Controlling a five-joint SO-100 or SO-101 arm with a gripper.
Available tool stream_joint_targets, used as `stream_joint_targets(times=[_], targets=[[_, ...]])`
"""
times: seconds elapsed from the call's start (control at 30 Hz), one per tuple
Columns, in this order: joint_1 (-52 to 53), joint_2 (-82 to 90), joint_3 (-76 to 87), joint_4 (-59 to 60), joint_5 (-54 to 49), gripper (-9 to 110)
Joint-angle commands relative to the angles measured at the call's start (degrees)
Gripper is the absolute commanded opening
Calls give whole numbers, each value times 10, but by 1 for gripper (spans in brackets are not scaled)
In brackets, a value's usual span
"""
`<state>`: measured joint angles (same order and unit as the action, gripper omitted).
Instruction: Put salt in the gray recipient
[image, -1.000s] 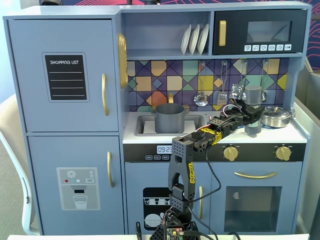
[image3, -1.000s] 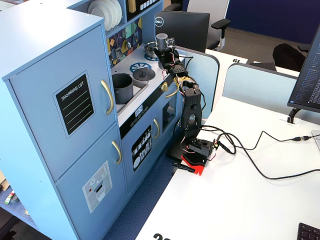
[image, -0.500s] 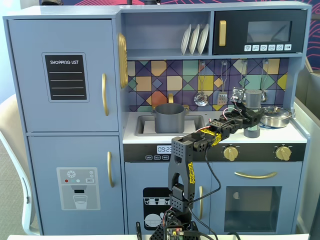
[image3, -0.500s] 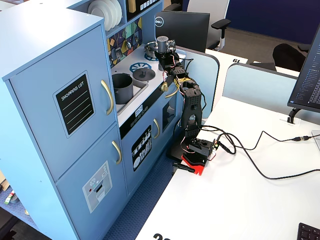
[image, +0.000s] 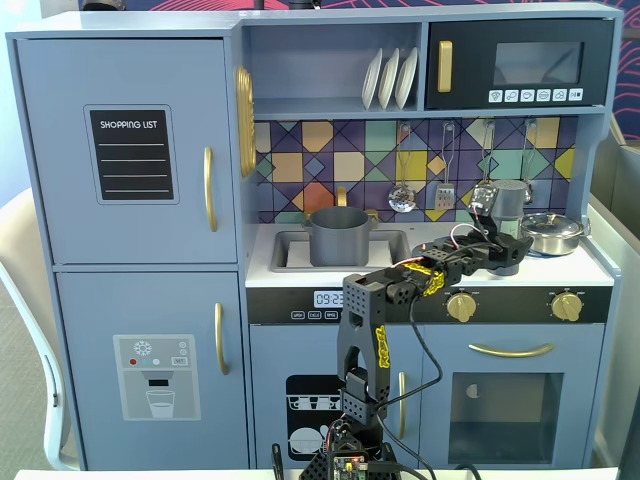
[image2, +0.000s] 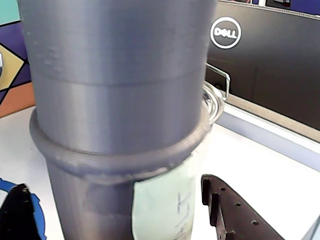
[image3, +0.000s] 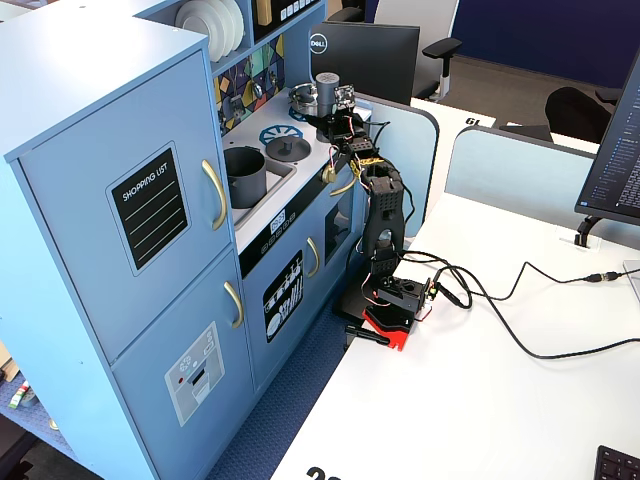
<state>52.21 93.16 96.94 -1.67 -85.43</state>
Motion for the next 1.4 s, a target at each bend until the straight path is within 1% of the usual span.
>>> stream_joint_targets(times=[0.0, 0.13, 0.27, 0.33, 0.4, 0.47, 0.5, 0.57, 0.67, 0.83, 0.93, 0.97, 1.07, 1.23, 1.37], targets=[[9, 91, 11, 14, 7, 51], [9, 193, 69, 91, -8, 49], [4, 326, 130, 218, -9, 45], [-14, 402, 157, 316, -19, 38], [-40, 467, 185, 411, -44, 27], [-77, 519, 217, 490, -74, 12], [-98, 545, 235, 528, -92, 8], [-145, 596, 279, 584, -119, 1], [-231, 678, 352, 645, -112, 0], [-381, 778, 481, 701, -86, 0], [-433, 818, 570, 683, -54, 0], [-443, 832, 601, 675, -43, 0], [-462, 855, 677, 675, -81, 0], [-500, 904, 762, 669, 27, 0], [-502, 912, 809, 683, 19, 0]])
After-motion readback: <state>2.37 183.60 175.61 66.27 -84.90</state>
